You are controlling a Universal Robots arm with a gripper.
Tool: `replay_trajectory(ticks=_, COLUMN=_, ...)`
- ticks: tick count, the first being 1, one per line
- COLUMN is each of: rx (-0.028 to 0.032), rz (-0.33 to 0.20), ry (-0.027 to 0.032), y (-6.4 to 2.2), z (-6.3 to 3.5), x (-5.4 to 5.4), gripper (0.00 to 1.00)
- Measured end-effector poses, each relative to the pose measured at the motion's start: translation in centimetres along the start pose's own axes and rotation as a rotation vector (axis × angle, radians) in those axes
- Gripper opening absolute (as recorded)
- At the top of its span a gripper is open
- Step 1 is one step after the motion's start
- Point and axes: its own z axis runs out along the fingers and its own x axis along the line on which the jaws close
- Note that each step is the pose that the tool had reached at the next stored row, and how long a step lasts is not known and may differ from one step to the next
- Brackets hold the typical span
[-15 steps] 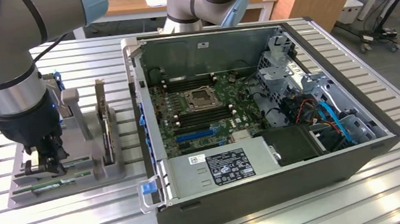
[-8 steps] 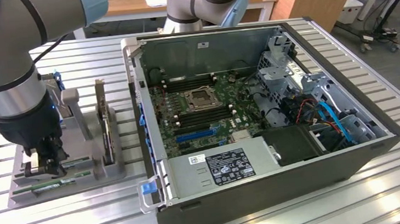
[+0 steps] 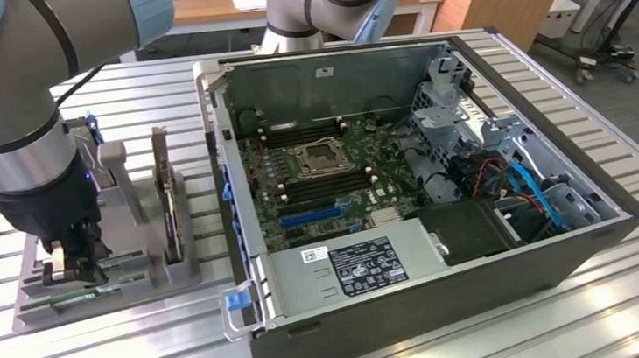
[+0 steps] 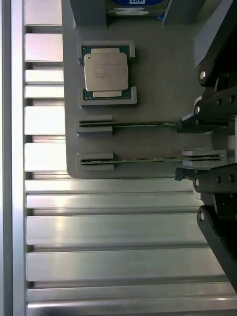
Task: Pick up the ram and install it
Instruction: 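Pick up the ram and move it above insertion slot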
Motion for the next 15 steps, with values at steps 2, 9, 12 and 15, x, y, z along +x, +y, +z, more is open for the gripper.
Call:
replay_trajectory(ticks=2, rx=0.0, rz=0.0, ry=-0.0001, y=-0.01, z=0.29, x=0.0, gripper=0.42)
replay_trajectory(ticks=9, rx=-0.0004, rz=0.0, ry=0.0001, y=-0.02, z=0.71, x=0.0, gripper=0.42)
replay_trajectory(ticks=12, rx=-0.0002, rz=0.0, ry=-0.0003, y=-0.03, z=0.73, x=0.33, gripper=0.42)
replay_trajectory(ticks=15, rx=-0.0001, rz=0.0, ry=-0.0005, y=-0.02, z=0.77, x=0.42, gripper=0.42)
